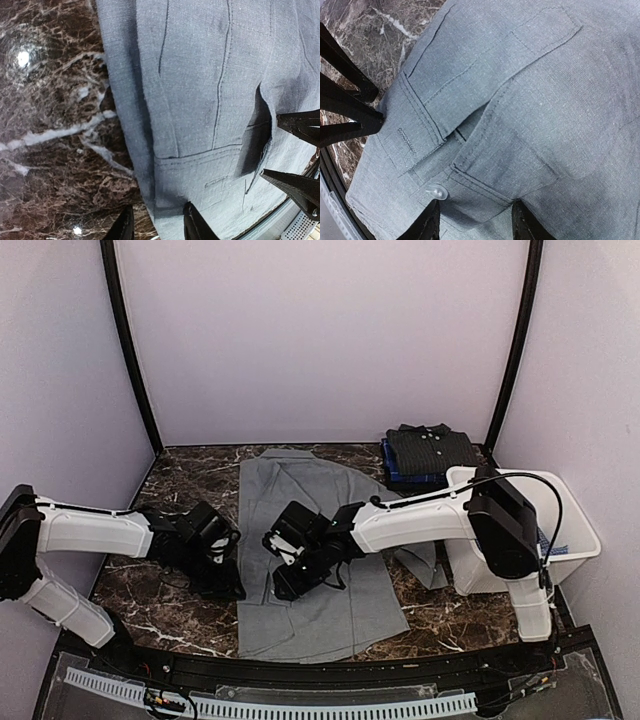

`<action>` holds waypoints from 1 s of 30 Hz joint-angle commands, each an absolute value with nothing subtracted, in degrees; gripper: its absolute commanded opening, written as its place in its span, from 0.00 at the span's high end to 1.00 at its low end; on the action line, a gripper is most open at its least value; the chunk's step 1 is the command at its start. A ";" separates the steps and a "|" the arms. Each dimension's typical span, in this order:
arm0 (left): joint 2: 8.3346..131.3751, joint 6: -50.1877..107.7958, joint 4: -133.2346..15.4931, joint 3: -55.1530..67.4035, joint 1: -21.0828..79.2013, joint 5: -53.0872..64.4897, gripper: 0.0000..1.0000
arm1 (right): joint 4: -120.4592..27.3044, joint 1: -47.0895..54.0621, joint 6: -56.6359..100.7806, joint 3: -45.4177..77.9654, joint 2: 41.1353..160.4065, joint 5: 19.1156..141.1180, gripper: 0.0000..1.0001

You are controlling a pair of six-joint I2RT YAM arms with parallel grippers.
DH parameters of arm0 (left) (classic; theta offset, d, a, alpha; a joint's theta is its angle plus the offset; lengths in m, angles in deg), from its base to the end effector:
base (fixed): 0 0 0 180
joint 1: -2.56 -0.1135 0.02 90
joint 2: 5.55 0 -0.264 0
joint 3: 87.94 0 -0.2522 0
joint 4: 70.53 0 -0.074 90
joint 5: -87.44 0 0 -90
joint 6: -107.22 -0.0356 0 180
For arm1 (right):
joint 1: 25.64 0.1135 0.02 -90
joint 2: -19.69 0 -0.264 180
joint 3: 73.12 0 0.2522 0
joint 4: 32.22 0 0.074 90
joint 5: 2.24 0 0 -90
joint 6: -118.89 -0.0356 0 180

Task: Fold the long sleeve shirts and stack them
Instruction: Adjust the sleeve of the 1/3-folded shirt.

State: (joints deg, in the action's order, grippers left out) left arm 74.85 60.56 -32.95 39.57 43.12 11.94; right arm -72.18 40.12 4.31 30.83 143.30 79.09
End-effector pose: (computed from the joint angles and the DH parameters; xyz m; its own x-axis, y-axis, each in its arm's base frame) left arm 0.1795 -0.1653 0.1571 -0.9890 -0.0282 -0.1454 0.0408 0.8919 -0.4504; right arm 0.1835 0.4206 0.1543 -0.7101 -0.5754 -0.4058 -0.7009 0.6331 0.3286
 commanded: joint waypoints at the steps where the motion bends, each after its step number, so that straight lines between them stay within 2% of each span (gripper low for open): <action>1: 75.34 60.56 -33.41 39.59 43.76 12.60 0.67 | -74.15 41.01 5.23 33.41 144.96 80.55 0.54; 7: 75.96 60.81 -33.90 39.47 44.15 13.21 0.75 | -74.93 41.17 5.42 34.05 145.02 81.03 0.54; 18: 75.39 60.68 -32.27 37.88 44.62 14.34 0.99 | -75.29 41.31 5.40 34.40 143.68 81.49 0.54; 30: 72.39 59.23 -26.26 36.62 45.76 18.26 1.00 | -77.37 40.88 6.12 35.59 139.67 83.40 0.54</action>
